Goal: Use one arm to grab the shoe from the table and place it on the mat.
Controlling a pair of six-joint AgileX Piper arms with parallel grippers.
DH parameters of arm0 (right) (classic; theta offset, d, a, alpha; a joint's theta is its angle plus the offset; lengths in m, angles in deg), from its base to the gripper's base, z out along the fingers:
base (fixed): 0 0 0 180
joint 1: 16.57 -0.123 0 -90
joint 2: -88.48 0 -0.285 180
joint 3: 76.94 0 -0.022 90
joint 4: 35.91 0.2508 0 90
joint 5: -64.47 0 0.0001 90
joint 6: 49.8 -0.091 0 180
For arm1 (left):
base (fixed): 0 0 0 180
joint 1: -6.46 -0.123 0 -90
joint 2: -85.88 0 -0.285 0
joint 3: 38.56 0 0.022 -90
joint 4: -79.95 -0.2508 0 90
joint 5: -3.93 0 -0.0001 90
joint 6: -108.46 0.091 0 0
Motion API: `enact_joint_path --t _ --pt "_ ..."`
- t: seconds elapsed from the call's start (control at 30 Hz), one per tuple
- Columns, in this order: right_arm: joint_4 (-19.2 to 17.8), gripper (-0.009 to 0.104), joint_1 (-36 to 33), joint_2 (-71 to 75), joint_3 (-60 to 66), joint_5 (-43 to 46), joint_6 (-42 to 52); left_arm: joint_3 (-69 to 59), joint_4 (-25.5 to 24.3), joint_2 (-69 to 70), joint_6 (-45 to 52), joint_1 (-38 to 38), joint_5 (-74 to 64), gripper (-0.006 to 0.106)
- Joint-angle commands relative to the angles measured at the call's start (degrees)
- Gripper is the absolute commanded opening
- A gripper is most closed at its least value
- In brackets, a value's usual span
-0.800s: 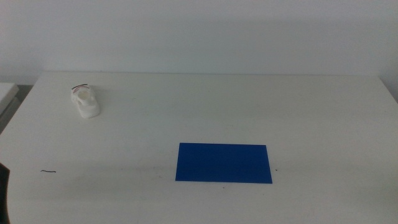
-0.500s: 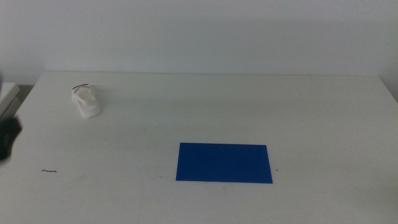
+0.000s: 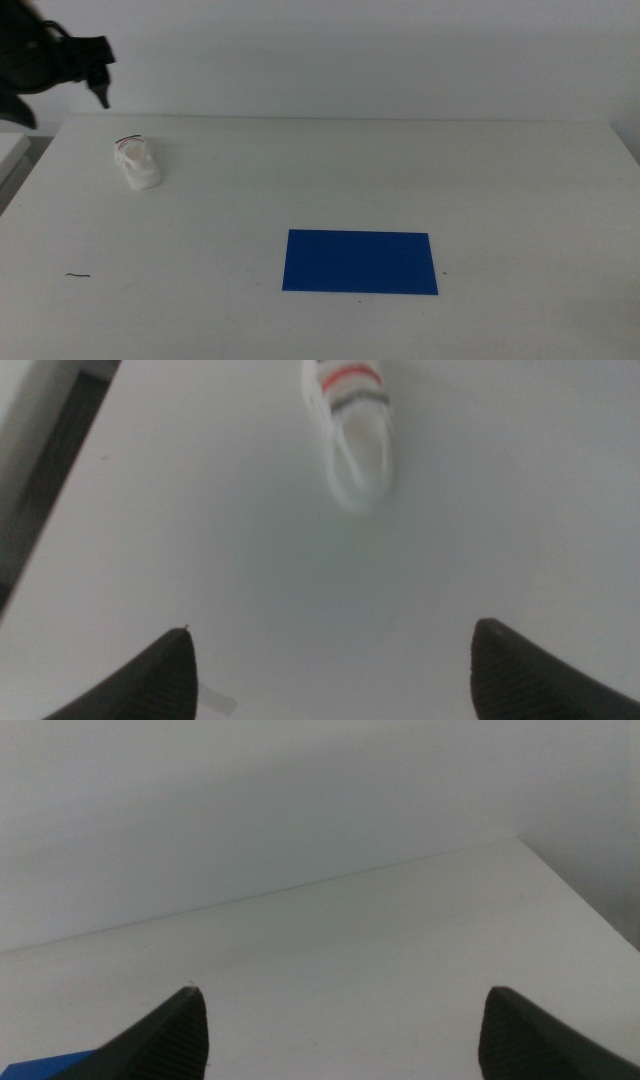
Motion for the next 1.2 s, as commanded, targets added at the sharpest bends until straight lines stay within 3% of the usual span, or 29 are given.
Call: enact_joint_path --t 0.0,0.3,0.47,0.67,0.77,0.9,1.0,1.1,1.17 --pt "-0.33 0.079 -0.11 0.27 0.14 0.55 0.11 6.63 -0.75 -7.96 -4.65 -0.09 -1.6 0.094" --pt "-0.33 0.079 -0.11 0.27 0.14 0.55 0.11 24.95 -0.63 -30.7 -5.42 -0.11 -2.88 0.094" --pt "-0.33 0.079 -0.11 0.27 0.14 0.55 0.11 26.42 1.03 -36.19 -5.53 -0.45 1.41 0.094" --pt "-0.33 0.079 -0.11 0.27 0.14 0.55 0.11 26.42 -1.27 -38.33 -6.48 -0.57 4.34 0.09" --pt "-0.33 0.079 -0.11 0.27 0.14 0.55 0.11 26.42 -0.67 -38.88 -6.73 -1.37 4.16 0.075" --pt "-0.33 0.079 -0.11 0.27 0.14 0.55 0.11 26.42 3.9 -38.49 -3.92 -2.66 1.16 0.029" --pt "-0.33 0.079 -0.11 0.27 0.14 0.55 0.11 26.42 2.67 -34.4 -3.88 -1.55 -3.88 -0.002" --pt "-0.33 0.079 -0.11 0.27 0.14 0.55 0.11 26.31 -2.86 -28.91 -7.54 3.31 -5.4 -0.002" --pt "-0.33 0.079 -0.11 0.27 0.14 0.55 0.11 24.48 -3.93 -24.76 -8.68 7.28 -5.4 -0.002"
